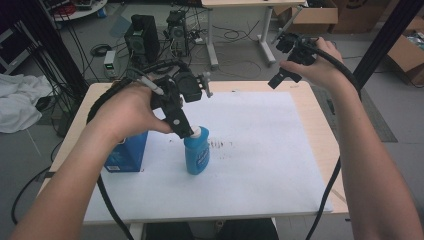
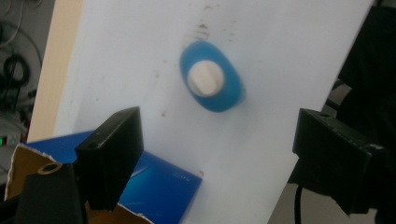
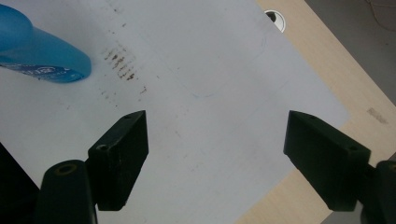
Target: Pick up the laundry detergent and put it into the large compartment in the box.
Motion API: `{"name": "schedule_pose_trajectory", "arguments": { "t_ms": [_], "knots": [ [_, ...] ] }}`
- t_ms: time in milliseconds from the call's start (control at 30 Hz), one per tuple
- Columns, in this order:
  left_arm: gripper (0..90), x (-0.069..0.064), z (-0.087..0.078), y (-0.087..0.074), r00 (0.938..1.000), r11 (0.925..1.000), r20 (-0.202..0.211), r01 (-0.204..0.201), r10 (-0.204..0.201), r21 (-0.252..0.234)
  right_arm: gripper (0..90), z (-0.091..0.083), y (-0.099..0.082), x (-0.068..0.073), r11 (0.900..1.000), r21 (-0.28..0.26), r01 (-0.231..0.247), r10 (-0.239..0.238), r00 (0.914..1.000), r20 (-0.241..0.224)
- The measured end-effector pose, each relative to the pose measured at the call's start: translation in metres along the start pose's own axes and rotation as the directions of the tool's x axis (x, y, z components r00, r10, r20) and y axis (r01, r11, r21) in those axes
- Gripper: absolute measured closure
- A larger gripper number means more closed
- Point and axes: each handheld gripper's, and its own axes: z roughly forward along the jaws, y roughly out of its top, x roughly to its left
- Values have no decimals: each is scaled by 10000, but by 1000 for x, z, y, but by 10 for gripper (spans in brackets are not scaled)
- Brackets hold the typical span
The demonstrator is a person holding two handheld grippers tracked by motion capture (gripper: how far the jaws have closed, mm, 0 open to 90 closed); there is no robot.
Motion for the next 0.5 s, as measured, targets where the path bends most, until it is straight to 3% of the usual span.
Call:
{"name": "schedule_pose_trajectory", "arguments": {
  "t_ms": [67,100,200,400,500],
  "knots": [
    [173,5,3,1,9982,9982,42,602,-602,63,220,1,-1,0,10000,13,-30,30,10000,-18],
    [176,5,3,1,9982,9982,42,602,-602,63,220,2,-1,0,10000,44,-64,64,10000,-14],
    [175,11,13,0,9877,9875,90,1560,-1563,216,224,1,-1,1,10000,25,-8,8,10000,8],
    [177,16,27,2,9710,9699,5,2387,-2390,476,225,0,-2,-1,9999,-22,-131,131,9999,22],
    [183,18,34,5,9651,9639,-17,2617,-2620,488,225,1,-1,1,10000,-47,-83,83,10000,38]
  ]
}}
